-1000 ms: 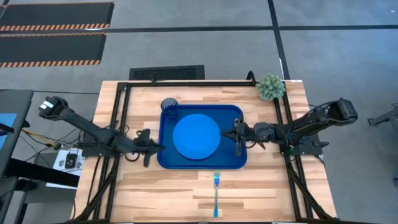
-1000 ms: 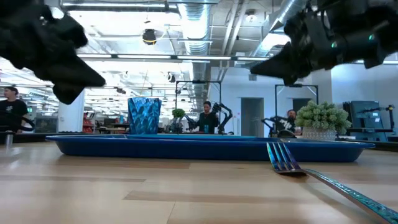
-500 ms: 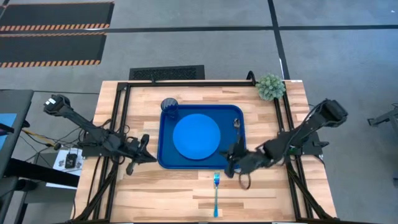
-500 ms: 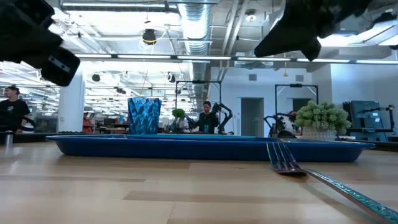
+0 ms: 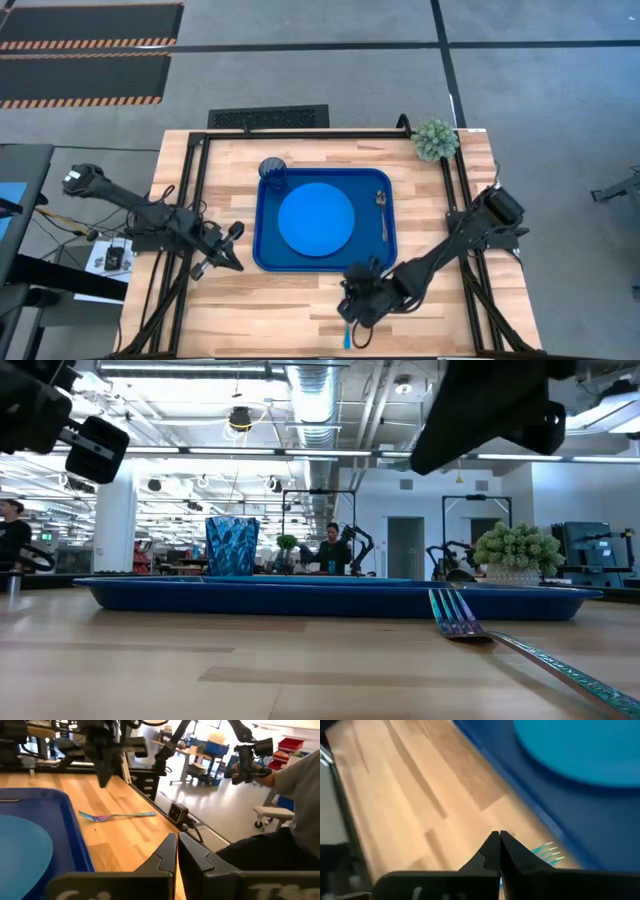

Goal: Pick and place plate/cup/fork/spoon on tray
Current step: Put the blue fork between the black spoon and the blue plate on the blue serving tray

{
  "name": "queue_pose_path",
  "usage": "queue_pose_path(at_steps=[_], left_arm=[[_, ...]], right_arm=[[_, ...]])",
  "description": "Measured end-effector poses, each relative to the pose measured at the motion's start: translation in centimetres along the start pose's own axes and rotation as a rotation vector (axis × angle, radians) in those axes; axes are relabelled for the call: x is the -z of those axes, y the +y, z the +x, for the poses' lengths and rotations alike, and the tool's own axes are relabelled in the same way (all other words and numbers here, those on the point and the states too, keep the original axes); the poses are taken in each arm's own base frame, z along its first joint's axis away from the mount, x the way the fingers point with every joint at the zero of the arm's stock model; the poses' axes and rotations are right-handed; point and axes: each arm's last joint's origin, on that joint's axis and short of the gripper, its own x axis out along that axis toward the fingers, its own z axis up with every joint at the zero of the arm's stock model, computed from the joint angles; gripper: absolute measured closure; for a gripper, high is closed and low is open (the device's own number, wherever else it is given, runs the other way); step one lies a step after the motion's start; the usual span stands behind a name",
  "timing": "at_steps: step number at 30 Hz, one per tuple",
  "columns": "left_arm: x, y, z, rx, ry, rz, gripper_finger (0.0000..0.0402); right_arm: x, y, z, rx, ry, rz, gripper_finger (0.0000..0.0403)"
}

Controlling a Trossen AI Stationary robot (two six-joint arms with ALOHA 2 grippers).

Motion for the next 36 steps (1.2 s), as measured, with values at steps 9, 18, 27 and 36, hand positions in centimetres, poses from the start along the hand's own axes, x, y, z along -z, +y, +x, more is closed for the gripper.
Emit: queue_pose_path(at_steps=[9, 18, 27, 36], left_arm=[[-0.2, 1.0, -0.3, -0.043, -0.016, 0.022, 0.0401], [-0.9, 1.3, -0.4, -0.157, -0.093, 0.065, 0.0401], [-1.3, 1.2, -0.6, -0.176, -0.144, 0.098, 0.0401], [-1.3, 1.6, -0.6, -0.294, -0.147, 0.135, 0.0401]], right_arm=[[0.6, 3.1, 1.8, 0.020, 0.220, 0.151, 0.0374], [0.6, 4.7, 1.9, 0.157, 0.315, 0.363, 0.0350], [1.6, 3.7, 3.1, 0.314, 0.415, 0.560, 0.0287], [1.9, 3.1, 4.4, 0.392, 0.414, 0.675, 0.0247]])
